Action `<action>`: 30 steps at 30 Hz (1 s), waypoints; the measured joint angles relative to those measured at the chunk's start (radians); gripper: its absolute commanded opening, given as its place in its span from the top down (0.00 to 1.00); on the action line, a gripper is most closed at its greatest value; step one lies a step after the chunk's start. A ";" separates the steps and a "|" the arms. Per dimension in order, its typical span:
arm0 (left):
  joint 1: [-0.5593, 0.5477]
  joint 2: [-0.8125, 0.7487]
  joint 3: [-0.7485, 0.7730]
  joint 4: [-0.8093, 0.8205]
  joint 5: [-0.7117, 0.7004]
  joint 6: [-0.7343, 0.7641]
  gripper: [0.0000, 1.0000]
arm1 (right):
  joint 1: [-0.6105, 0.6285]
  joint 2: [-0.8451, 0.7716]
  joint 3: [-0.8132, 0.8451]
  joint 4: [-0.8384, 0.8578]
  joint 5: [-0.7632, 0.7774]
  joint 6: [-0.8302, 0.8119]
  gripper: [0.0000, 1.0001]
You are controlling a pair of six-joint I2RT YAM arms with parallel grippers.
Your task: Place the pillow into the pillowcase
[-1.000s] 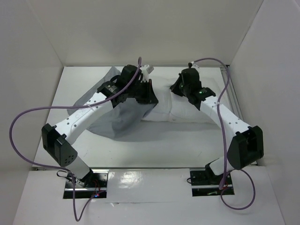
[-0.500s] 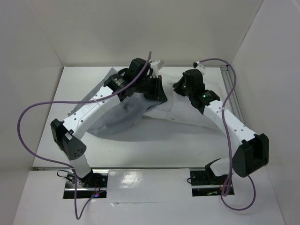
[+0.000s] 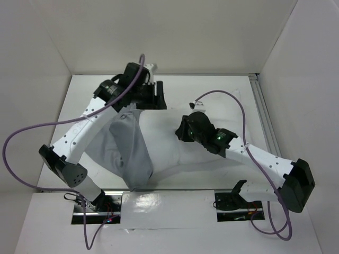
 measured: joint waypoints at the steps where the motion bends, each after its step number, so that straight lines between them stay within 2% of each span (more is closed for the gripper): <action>1: 0.028 0.000 0.021 -0.003 -0.032 -0.001 0.21 | 0.008 0.003 0.022 -0.026 0.010 -0.008 0.27; 4: 0.118 0.013 0.043 -0.024 -0.133 -0.015 0.19 | 0.018 0.012 0.107 -0.104 0.055 -0.047 0.10; 11: 0.246 0.111 -0.029 -0.072 -0.278 -0.041 0.18 | -0.029 0.014 0.316 -0.309 0.232 -0.091 0.02; 13: 0.262 0.169 -0.029 -0.072 -0.296 -0.040 0.18 | -0.109 0.014 0.348 -0.344 0.252 -0.102 0.02; 16: 0.270 0.255 -0.026 -0.073 -0.290 -0.036 0.21 | -0.327 0.012 0.352 -0.386 0.220 -0.135 0.01; 18: 0.271 0.302 -0.026 -0.075 -0.261 -0.034 0.34 | -0.543 0.011 0.335 -0.401 0.139 -0.174 0.01; 19: 0.272 0.317 -0.026 -0.075 -0.242 -0.034 0.47 | -0.648 0.011 0.321 -0.404 0.089 -0.195 0.01; 20: 0.272 0.330 -0.026 -0.075 -0.220 -0.029 0.76 | -0.745 0.010 0.306 -0.412 0.042 -0.215 0.01; 21: 0.272 0.334 -0.026 -0.072 -0.202 -0.034 0.88 | -0.825 0.010 0.286 -0.419 0.005 -0.231 0.01; 22: 0.272 0.335 -0.026 -0.069 -0.188 -0.025 0.96 | -0.886 0.007 0.260 -0.421 -0.037 -0.248 0.01; 23: 0.273 0.335 -0.025 -0.069 -0.173 -0.016 1.00 | -0.927 0.005 0.227 -0.427 -0.081 -0.263 0.01; 25: 0.274 0.335 -0.006 -0.073 -0.148 -0.006 1.00 | -0.943 0.006 0.163 -0.429 -0.151 -0.280 0.01; 26: 0.274 0.335 0.008 -0.074 -0.135 -0.003 1.00 | -0.940 0.008 0.132 -0.426 -0.187 -0.285 0.05; 27: 0.274 0.335 0.025 -0.079 -0.126 -0.002 1.00 | -0.939 0.010 0.097 -0.410 -0.218 -0.287 0.16; 28: 0.272 0.335 0.051 -0.085 -0.114 0.003 1.00 | -0.937 0.010 0.066 -0.391 -0.242 -0.284 0.32; 30: 0.260 0.335 0.106 -0.096 -0.102 0.018 1.00 | -0.925 0.010 0.029 -0.360 -0.286 -0.283 0.79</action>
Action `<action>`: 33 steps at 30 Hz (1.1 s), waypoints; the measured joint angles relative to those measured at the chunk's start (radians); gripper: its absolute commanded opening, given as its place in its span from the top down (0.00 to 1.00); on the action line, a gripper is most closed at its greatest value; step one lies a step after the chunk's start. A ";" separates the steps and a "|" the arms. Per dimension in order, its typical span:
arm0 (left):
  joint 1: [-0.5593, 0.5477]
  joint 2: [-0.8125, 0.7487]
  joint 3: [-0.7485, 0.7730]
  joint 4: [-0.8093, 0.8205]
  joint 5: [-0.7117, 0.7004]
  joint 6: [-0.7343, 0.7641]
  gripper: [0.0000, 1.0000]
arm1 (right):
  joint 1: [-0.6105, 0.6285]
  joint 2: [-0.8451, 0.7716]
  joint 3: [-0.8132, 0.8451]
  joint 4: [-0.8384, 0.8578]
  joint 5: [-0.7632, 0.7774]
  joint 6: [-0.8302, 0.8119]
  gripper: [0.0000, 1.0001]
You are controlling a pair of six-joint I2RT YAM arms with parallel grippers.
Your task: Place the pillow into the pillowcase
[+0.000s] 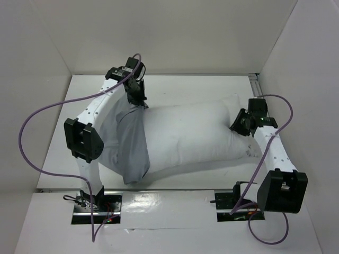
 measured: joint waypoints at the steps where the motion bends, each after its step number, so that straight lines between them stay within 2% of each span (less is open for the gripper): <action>1: -0.010 0.002 0.030 -0.011 0.011 0.006 1.00 | 0.013 0.000 -0.009 0.021 -0.020 0.009 1.00; 5: -0.092 0.038 0.180 -0.035 0.049 0.029 1.00 | 0.102 -0.029 -0.013 0.094 -0.073 0.080 1.00; 10: -0.260 0.156 0.391 -0.047 0.095 0.035 1.00 | 0.318 -0.127 0.011 0.093 -0.019 0.177 1.00; 13: -0.330 0.196 0.411 -0.002 0.114 0.029 1.00 | 0.382 -0.162 0.033 0.048 0.053 0.210 1.00; 16: -0.351 0.223 0.406 0.025 0.111 0.027 1.00 | 0.399 -0.196 0.032 -0.018 0.116 0.239 1.00; 17: -0.347 0.226 0.400 0.034 0.108 0.029 0.96 | 0.400 -0.203 0.030 -0.031 0.134 0.248 1.00; 19: -0.331 0.229 0.395 0.045 0.097 0.035 0.74 | 0.404 -0.232 0.016 -0.049 0.169 0.263 1.00; 20: -0.319 0.230 0.395 0.048 0.091 0.045 0.41 | 0.407 -0.242 0.006 -0.057 0.185 0.270 1.00; 22: -0.300 0.230 0.401 0.050 0.081 0.068 0.18 | 0.410 -0.256 -0.004 -0.072 0.216 0.278 1.00; 23: -0.296 0.228 0.402 0.050 0.069 0.082 0.05 | 0.410 -0.257 -0.005 -0.075 0.227 0.278 0.83; 24: -0.295 0.221 0.402 0.048 0.054 0.098 0.03 | 0.410 -0.255 -0.005 -0.074 0.233 0.278 0.56; 26: -0.298 0.196 0.392 0.045 0.012 0.124 0.03 | 0.409 -0.244 0.010 -0.090 0.240 0.263 0.10; 28: -0.306 0.133 0.352 0.045 -0.052 0.147 0.03 | 0.410 -0.215 0.053 -0.114 0.241 0.235 0.00; 30: -0.315 0.027 0.279 0.042 -0.134 0.165 0.04 | 0.410 -0.173 0.119 -0.137 0.248 0.201 0.00; 33: -0.328 -0.199 0.113 0.074 -0.278 0.174 0.12 | 0.410 -0.135 0.222 -0.151 0.269 0.158 0.00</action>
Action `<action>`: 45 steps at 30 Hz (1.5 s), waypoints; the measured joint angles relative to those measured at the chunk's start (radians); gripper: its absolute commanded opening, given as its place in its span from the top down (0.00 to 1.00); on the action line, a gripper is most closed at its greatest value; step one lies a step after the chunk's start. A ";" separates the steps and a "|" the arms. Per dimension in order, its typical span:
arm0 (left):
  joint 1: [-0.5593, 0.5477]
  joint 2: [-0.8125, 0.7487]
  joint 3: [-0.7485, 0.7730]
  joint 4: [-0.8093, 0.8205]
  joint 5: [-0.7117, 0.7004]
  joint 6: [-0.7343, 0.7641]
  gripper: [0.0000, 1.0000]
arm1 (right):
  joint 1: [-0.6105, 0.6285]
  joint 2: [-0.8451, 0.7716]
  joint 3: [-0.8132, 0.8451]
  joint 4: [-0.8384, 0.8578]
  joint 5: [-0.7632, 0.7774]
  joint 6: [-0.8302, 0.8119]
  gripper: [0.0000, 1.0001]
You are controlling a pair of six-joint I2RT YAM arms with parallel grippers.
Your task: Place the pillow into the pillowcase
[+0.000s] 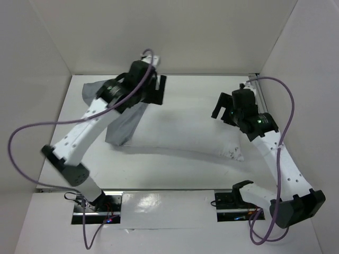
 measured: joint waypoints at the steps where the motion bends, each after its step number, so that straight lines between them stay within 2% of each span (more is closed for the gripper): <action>1: -0.005 -0.083 -0.061 0.016 -0.044 0.001 0.12 | 0.000 0.006 0.039 0.000 0.006 -0.018 0.00; 5: -0.008 -0.411 -0.370 0.094 -0.218 -0.055 0.15 | 0.002 0.014 0.171 0.000 0.029 -0.071 0.00; 6: -0.007 -0.479 -0.455 0.092 -0.254 -0.089 0.23 | 0.003 0.014 0.189 0.001 0.033 -0.081 0.00; 8: -0.005 -0.576 -0.625 0.098 -0.305 -0.180 0.32 | 0.006 0.014 0.204 0.000 0.032 -0.099 0.00; 10: -0.010 -0.633 -0.809 0.097 -0.336 -0.267 0.51 | 0.007 0.020 0.204 -0.005 0.029 -0.112 0.00; 13: -0.025 -0.633 -1.019 0.073 -0.343 -0.391 0.59 | 0.007 0.032 0.195 -0.007 0.017 -0.121 0.00; 15: -0.043 -0.616 -1.101 0.056 -0.345 -0.471 0.59 | 0.008 0.035 0.181 -0.011 0.009 -0.125 0.00; 18: -0.068 -0.606 -1.158 0.049 -0.371 -0.580 0.49 | 0.009 0.036 0.169 -0.013 -0.006 -0.129 0.00; 22: -0.076 -0.539 -1.174 0.050 -0.424 -0.699 0.44 | 0.009 0.035 0.161 -0.013 -0.015 -0.132 0.00; 28: -0.065 -0.449 -1.202 0.105 -0.447 -0.726 0.41 | 0.009 0.035 0.159 -0.015 -0.023 -0.134 0.00; 38: 0.045 -0.472 -1.278 0.282 -0.409 -0.632 0.56 | 0.009 0.035 0.159 -0.015 -0.028 -0.135 0.00; 41: 0.053 -0.472 -1.278 0.322 -0.389 -0.600 0.61 | 0.009 0.035 0.159 -0.015 -0.028 -0.135 0.00; 45: 0.060 -0.472 -1.278 0.358 -0.367 -0.564 0.64 | 0.009 0.035 0.158 -0.015 -0.029 -0.135 0.00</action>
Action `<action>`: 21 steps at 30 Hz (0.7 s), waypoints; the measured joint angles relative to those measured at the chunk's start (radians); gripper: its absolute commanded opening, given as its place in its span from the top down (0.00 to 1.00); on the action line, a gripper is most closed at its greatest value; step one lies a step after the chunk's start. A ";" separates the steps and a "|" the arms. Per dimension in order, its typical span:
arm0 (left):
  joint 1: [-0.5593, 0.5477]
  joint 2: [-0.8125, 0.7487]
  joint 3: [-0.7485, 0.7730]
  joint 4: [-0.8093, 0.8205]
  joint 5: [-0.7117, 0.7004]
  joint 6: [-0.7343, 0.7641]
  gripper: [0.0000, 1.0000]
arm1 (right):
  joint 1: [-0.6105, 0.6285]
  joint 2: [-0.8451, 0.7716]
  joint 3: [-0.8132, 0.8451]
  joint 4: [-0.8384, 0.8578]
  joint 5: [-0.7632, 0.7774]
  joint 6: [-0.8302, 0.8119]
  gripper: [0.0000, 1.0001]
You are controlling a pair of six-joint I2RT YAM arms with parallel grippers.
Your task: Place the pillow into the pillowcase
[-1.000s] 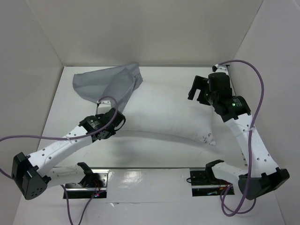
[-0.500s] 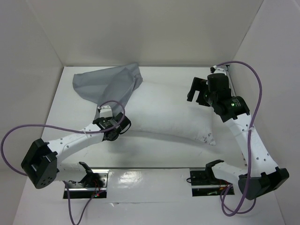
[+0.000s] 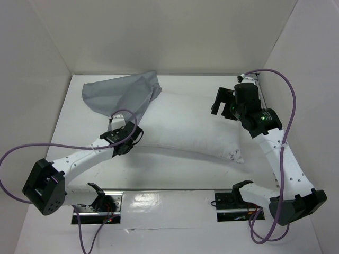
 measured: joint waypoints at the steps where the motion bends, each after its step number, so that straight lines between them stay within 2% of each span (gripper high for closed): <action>1: 0.004 0.000 0.000 0.005 0.005 0.005 0.65 | 0.000 0.000 0.000 0.000 -0.001 0.000 0.00; 5: 0.013 0.000 0.000 0.018 0.017 0.015 0.73 | 0.000 0.000 0.000 0.000 -0.004 0.003 0.00; 7: 0.018 0.000 0.000 0.018 0.021 0.024 0.60 | 0.000 0.000 0.000 0.000 -0.004 0.004 0.00; 8: 0.020 0.000 0.000 0.015 0.021 0.025 0.58 | 0.000 0.000 0.000 0.000 -0.004 0.004 0.00; 13: 0.030 0.000 0.000 0.008 0.020 0.021 0.60 | 0.000 0.000 -0.001 0.000 -0.004 0.004 0.00; 16: 0.044 0.000 0.000 0.008 0.021 0.021 0.52 | 0.000 0.000 -0.001 0.000 -0.004 0.004 0.00; 18: 0.052 0.000 0.000 0.006 0.021 0.019 0.50 | 0.000 0.000 -0.004 0.000 -0.008 0.004 0.00; 20: 0.055 0.000 0.001 0.006 0.021 0.019 0.53 | 0.000 0.000 -0.011 0.000 -0.010 0.004 0.00; 21: 0.056 -0.001 0.002 0.006 0.021 0.018 0.62 | 0.000 0.000 -0.015 0.000 -0.011 0.004 0.00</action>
